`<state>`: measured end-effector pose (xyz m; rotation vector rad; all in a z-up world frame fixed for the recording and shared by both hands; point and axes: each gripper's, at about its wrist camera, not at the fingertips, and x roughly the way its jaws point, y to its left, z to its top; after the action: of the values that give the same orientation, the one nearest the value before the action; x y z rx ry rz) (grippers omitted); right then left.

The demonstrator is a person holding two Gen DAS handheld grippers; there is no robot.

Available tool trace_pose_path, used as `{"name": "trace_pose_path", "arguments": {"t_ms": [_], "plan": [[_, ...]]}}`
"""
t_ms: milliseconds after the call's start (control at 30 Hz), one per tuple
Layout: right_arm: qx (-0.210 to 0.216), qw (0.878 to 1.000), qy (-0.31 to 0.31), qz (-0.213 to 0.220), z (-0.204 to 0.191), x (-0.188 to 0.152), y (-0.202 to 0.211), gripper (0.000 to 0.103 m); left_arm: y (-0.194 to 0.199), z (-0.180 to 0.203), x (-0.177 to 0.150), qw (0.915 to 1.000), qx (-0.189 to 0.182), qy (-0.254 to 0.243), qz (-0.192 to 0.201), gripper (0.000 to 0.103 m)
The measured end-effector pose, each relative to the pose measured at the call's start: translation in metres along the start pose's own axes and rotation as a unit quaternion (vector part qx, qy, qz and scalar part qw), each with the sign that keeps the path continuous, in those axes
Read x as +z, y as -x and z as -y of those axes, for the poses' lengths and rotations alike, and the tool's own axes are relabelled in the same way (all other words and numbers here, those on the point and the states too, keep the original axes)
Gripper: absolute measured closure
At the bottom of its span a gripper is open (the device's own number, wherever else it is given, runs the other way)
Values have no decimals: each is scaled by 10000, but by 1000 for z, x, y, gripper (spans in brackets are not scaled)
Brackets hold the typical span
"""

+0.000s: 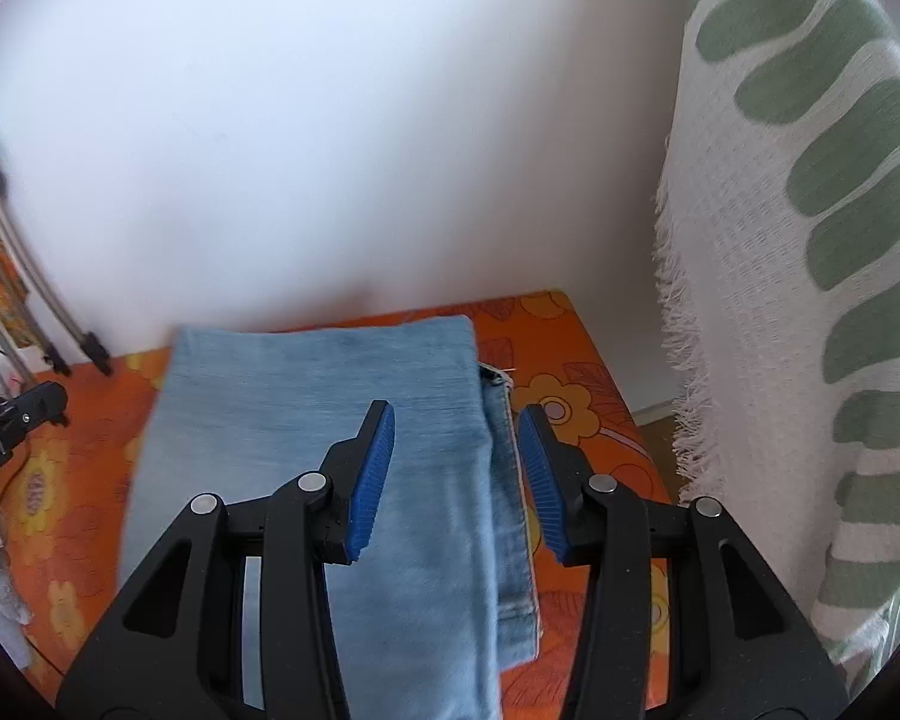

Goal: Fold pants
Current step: 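Lower the folded jeans onto the bed and open both tools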

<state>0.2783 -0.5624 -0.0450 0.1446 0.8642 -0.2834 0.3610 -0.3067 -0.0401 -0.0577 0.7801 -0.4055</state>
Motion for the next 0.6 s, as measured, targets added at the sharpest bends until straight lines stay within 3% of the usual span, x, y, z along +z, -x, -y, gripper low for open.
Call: {"name": "trace_pose_path", "arguments": {"t_ms": [133, 200, 300, 467, 600], "plan": [[198, 9996, 18, 187, -15, 1, 36, 56, 36, 9, -1, 9997, 11, -159, 180, 86], [284, 9991, 21, 309, -18, -3, 59, 46, 59, 13, -5, 9994, -22, -227, 251, 86], [398, 9979, 61, 515, -25, -12, 97, 44, 91, 18, -12, 9990, -145, -257, 326, 85], [577, 9961, 19, 674, -30, -39, 148, 44, 151, 31, -27, 9960, -171, -563, 668, 51], [662, 9947, 18, 788, -35, -64, 189, 44, 198, 40, -42, 9924, -198, -794, 914, 49]]}}
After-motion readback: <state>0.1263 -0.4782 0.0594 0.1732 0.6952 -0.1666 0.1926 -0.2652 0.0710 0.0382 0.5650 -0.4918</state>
